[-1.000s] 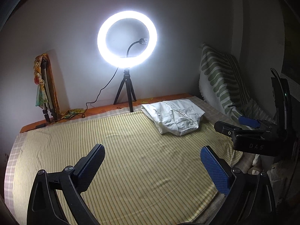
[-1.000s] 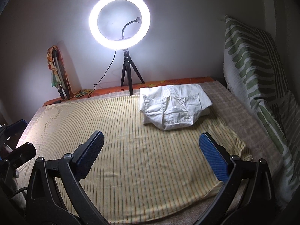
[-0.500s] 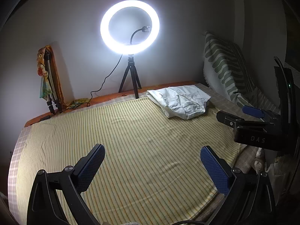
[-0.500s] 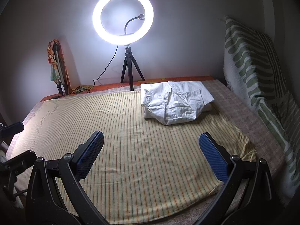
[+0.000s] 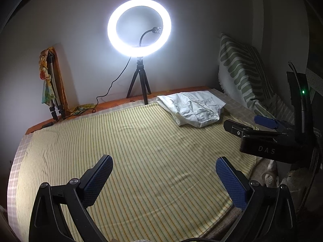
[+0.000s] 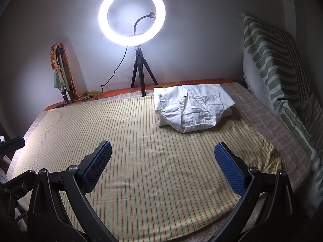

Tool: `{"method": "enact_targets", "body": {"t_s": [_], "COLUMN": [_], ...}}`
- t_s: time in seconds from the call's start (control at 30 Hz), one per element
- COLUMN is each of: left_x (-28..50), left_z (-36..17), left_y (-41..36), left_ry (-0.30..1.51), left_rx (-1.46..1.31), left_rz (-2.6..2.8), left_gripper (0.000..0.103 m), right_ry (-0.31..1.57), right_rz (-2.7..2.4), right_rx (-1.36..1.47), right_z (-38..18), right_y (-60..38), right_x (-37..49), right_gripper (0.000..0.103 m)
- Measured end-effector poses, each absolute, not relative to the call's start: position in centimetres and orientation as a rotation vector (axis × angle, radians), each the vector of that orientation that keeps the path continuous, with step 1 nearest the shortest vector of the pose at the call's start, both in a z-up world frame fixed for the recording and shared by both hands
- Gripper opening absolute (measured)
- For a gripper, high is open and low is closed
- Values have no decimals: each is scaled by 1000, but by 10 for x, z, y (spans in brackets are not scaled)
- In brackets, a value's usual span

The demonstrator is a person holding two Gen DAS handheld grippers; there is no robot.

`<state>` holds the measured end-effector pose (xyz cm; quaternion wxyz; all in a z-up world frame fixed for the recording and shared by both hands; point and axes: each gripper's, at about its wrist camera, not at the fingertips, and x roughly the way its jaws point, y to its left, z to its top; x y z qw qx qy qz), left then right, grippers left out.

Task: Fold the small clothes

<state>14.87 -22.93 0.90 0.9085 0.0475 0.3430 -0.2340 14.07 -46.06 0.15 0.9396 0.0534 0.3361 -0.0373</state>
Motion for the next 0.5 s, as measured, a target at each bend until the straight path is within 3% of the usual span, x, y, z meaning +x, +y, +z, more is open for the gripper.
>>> {"method": "enact_targets", "body": {"t_s": [0.5], "left_x": [153], "left_z": [8], "left_y": [-229], "left_ry": [712], "left_rx": [93], "left_rz": [-484], "left_gripper": [103], "right_ry": [692], "right_rz": [-68], "right_rx": [118], "right_z": [-1], "right_y": [-461], "right_x": [145], "right_gripper": [103]}}
